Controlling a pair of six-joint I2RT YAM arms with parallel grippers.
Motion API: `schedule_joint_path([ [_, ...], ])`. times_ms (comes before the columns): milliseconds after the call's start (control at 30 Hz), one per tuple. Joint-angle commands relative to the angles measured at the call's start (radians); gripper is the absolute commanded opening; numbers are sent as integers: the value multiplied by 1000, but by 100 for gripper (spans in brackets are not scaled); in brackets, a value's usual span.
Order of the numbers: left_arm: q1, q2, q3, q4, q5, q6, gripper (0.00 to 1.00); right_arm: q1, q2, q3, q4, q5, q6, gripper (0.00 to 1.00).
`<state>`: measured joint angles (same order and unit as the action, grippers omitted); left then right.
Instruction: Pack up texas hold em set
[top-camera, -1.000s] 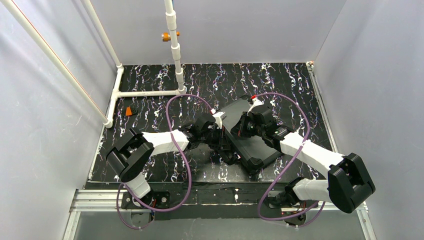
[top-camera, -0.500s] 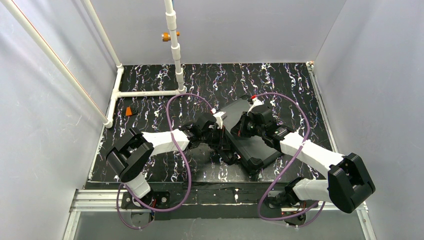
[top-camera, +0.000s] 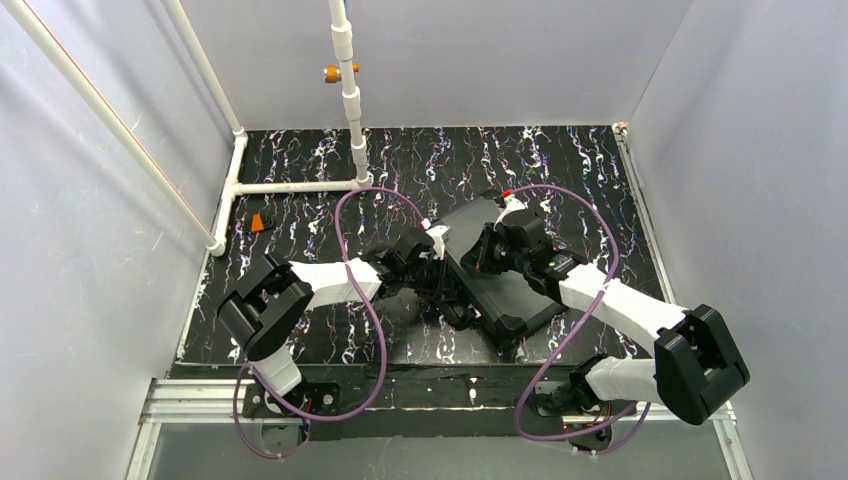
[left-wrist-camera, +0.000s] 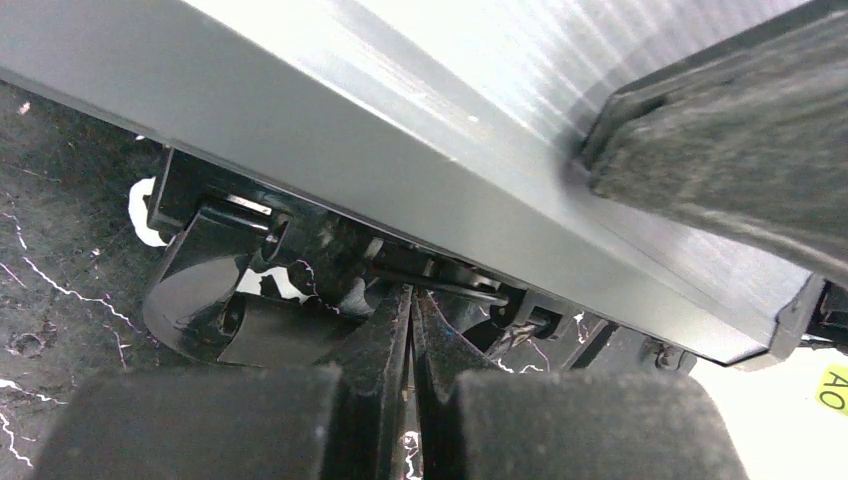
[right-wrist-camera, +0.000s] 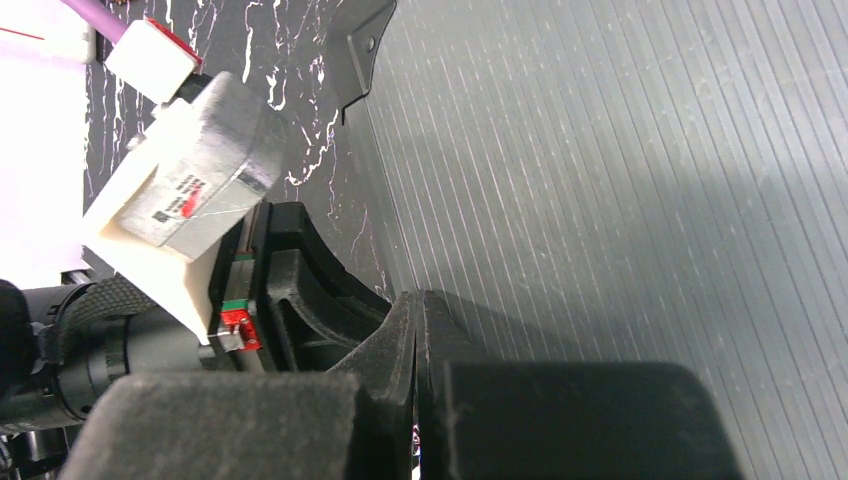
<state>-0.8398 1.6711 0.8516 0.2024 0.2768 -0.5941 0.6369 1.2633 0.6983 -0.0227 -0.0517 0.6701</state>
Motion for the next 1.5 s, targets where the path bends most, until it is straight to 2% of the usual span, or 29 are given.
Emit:
schedule_joint_path([
  [0,-3,12,-5,-21,-13,21,0,-4,117,-103,-373,102,-80,1],
  [733,-7,83,14,-61,-82,38,0,-3,134,-91,-380,105,-85,1],
  [933,-6,116,70,-172,-176,66,0,-4,140,-85,-381,105,-88,1],
  [1267,-12,168,123,-178,-222,73,0,-3,160,-72,-378,105,-93,1],
  [1467,-34,196,148,-196,-371,37,0,-3,166,-59,-390,109,-98,1],
])
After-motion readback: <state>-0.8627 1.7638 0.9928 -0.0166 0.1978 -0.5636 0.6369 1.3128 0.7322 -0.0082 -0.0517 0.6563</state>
